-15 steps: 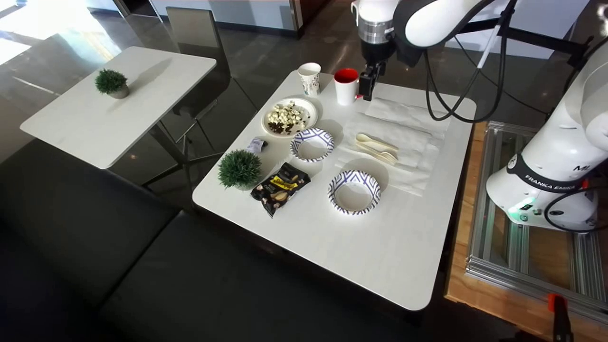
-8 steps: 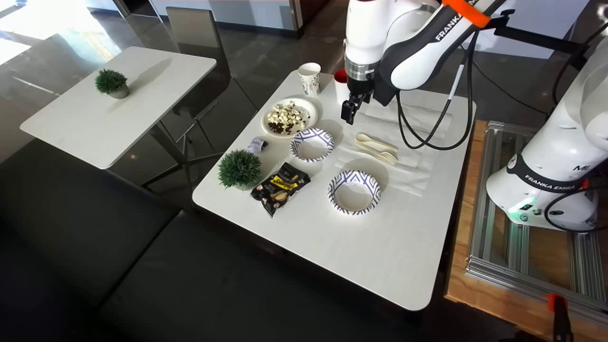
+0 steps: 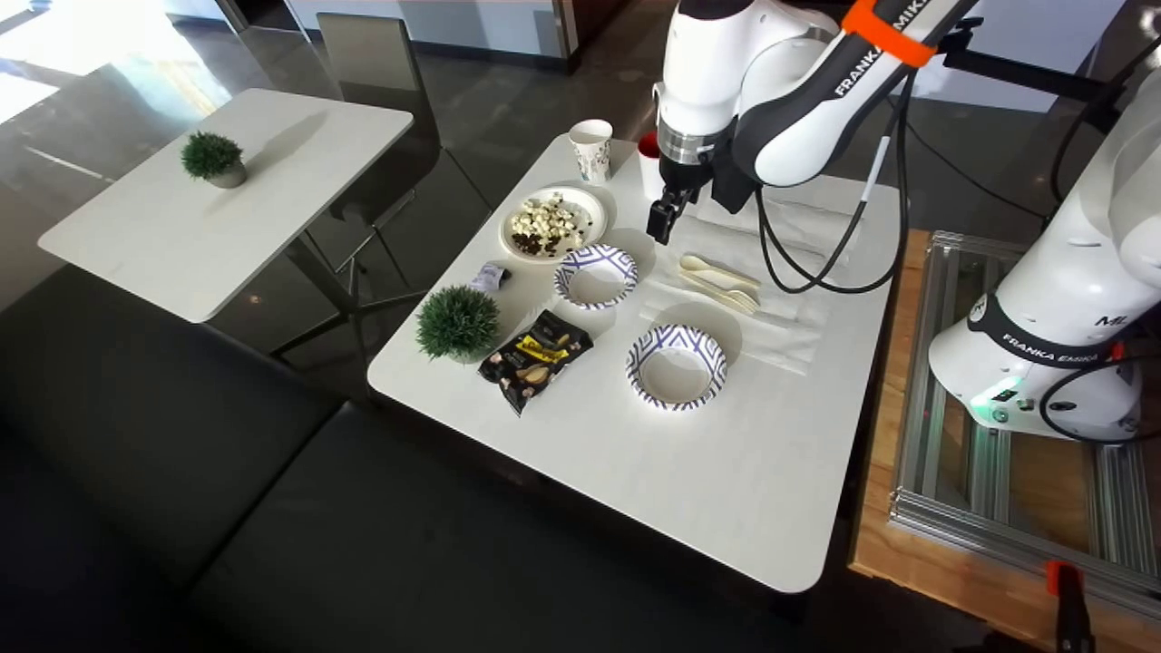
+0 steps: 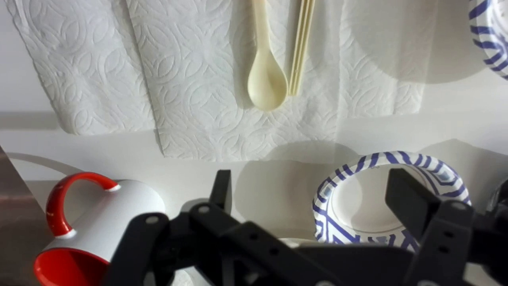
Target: Pick up the spoon from the table and scoop some of the contents in the bowl and pour them in the other bowl
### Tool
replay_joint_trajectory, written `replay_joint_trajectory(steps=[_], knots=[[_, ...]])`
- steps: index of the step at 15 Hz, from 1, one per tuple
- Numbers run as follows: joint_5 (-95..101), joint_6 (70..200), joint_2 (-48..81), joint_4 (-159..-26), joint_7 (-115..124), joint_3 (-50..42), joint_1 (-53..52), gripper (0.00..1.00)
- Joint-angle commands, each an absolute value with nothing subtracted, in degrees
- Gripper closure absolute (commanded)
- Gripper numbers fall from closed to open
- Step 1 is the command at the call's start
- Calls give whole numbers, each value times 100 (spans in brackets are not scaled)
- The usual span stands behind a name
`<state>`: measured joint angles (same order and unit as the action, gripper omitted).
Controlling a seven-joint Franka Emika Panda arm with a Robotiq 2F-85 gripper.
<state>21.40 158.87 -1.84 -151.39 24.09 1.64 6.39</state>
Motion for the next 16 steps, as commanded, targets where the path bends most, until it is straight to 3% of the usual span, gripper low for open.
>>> replay_joint_trajectory(steps=[1, 6, 9, 16], knots=[[3059, 16832, -224, -15778, 2536, 102, 741, 0], [3290, 17629, 165, -15885, 2390, -103, 884, 0], [2469, 17791, 824, -15873, 1819, 21, 907, 0], [1618, 17045, 1217, -15871, 1057, 725, 1722, 0]])
